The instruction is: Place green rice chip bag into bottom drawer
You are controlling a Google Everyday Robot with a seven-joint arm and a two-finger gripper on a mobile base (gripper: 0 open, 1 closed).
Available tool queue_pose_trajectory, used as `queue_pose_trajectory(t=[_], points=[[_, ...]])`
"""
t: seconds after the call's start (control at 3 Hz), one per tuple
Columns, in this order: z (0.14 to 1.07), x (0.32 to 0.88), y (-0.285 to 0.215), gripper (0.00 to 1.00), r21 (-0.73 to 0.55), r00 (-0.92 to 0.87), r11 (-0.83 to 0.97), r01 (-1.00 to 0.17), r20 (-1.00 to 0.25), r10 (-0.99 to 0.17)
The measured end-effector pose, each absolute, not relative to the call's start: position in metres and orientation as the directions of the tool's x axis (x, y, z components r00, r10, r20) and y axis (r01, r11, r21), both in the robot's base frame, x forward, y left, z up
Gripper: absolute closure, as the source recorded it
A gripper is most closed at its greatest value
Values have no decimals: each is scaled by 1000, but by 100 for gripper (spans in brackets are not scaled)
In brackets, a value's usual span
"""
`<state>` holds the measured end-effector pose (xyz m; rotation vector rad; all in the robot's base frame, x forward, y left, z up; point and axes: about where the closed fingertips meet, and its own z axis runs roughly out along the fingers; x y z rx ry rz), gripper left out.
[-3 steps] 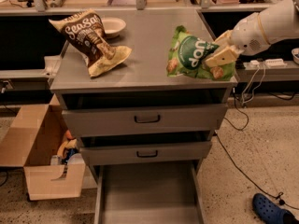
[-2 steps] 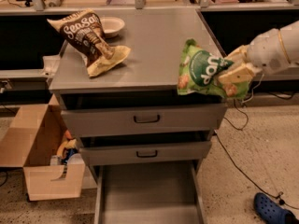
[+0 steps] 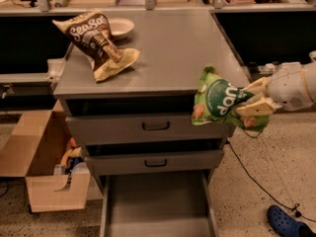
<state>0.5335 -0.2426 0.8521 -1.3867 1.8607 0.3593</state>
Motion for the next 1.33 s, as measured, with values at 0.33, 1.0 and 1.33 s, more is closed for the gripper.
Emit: queue_pose_trajectory(t=[0.33, 1.0, 1.33], points=[[855, 535, -243, 100, -220, -104, 367, -904, -719, -687], [728, 477, -273, 100, -117, -241, 396, -911, -629, -739], [630, 438, -292, 100, -12, -336, 424, -906, -589, -735]])
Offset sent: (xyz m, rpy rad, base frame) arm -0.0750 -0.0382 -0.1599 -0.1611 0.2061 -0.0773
